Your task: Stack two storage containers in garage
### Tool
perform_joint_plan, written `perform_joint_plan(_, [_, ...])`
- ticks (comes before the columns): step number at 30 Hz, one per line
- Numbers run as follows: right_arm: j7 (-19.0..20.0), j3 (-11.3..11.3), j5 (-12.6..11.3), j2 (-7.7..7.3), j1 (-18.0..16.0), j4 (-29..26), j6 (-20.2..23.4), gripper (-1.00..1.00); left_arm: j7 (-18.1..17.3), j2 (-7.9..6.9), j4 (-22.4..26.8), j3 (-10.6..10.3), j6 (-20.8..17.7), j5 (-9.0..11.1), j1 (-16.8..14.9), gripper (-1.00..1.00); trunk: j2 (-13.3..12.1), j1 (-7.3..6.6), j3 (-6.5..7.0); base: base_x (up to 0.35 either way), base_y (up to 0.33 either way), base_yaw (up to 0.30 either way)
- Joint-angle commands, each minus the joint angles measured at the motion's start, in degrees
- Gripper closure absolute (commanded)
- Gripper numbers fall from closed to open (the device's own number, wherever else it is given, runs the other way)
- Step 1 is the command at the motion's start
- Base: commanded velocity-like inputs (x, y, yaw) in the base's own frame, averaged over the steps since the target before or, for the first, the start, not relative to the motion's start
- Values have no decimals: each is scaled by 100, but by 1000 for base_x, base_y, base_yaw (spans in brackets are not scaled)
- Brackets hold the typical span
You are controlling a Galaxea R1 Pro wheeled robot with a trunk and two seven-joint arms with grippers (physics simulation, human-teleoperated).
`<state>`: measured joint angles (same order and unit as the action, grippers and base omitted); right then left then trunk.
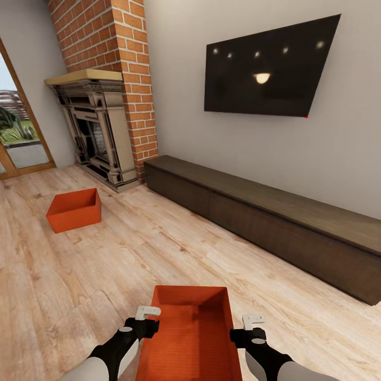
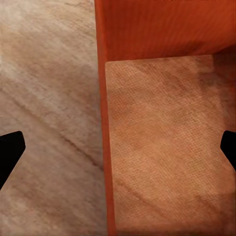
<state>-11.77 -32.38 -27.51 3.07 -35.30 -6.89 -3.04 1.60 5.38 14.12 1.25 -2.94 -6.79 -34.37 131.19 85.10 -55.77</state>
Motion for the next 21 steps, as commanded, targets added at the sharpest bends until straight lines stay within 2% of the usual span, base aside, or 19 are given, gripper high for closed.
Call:
perform_joint_plan(1, [-19, -49, -61, 1, -4, 3, -22, -100, 15, 1, 12, 17, -31, -59, 0, -100, 2, -1, -5, 0, 0, 0])
perform_joint_plan(21, [-9, -49, -52, 8, -4, 3, -14, -100, 1, 6, 82, 36, -88, -36, 0, -100, 2, -1, -5, 0, 0, 0])
